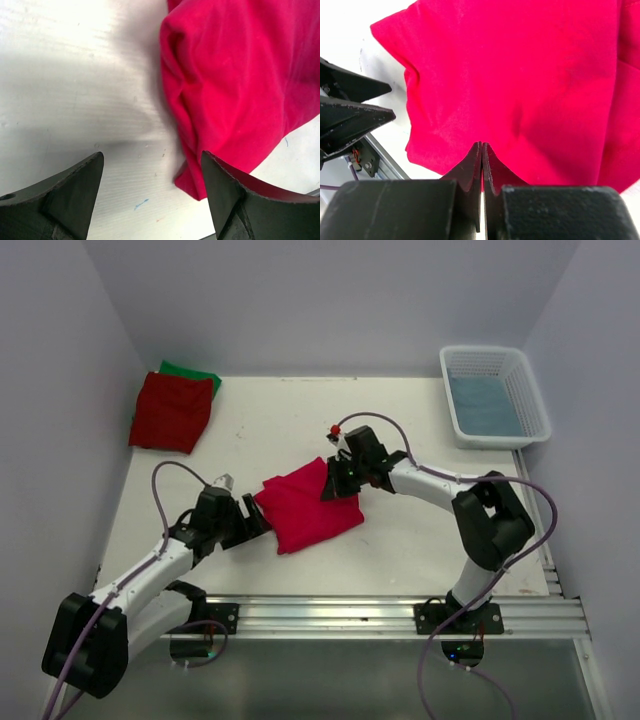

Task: Fold and stack the t-shirts
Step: Fold the long partially folded tshirt into a neat square, then put the neatly folded tshirt into the corner of the board with the left arm

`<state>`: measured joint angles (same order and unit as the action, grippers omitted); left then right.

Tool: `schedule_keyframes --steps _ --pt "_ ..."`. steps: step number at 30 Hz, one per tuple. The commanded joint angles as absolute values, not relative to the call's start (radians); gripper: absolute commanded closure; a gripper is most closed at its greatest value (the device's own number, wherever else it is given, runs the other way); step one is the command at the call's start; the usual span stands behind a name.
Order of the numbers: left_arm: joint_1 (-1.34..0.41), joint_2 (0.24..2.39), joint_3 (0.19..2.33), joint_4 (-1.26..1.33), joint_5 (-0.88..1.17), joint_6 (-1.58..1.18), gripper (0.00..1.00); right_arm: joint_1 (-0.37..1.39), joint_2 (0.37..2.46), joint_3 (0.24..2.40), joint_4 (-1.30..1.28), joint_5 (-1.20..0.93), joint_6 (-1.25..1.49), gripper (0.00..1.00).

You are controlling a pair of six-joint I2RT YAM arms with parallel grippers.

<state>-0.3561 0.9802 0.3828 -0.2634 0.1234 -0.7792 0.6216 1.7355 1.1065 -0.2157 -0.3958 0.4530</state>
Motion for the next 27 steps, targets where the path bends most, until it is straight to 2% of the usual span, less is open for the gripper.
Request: schedule_keyframes --steps 1,4,7,11,16,21,27 --pt "-0.364 0.937 0.344 -0.273 0.106 -0.816 0.17 0.626 1.756 1.104 -0.167 -0.417 0.469 1.00" --pt "-0.367 0.928 0.287 -0.178 0.167 -0.841 0.14 0.626 1.782 1.100 -0.155 -0.411 0.472 1.00" --pt "-0.371 0.971 0.214 -0.030 0.219 -0.871 0.00 0.624 1.821 1.089 -0.135 -0.408 0.486 1.00" --pt "-0.374 1.057 0.135 0.196 0.262 -0.906 0.00 0.630 1.845 1.059 -0.109 -0.403 0.497 1.00" --pt "-0.374 1.169 0.098 0.339 0.268 -0.953 0.00 0.630 1.848 1.039 -0.106 -0.393 0.491 1.00" --pt "-0.403 1.311 0.211 0.367 0.256 -0.959 0.00 0.630 1.853 1.032 -0.101 -0.383 0.488 1.00" --pt "-0.498 1.580 0.344 0.474 0.255 -1.005 0.00 0.630 1.850 1.017 -0.097 -0.379 0.489 1.00"
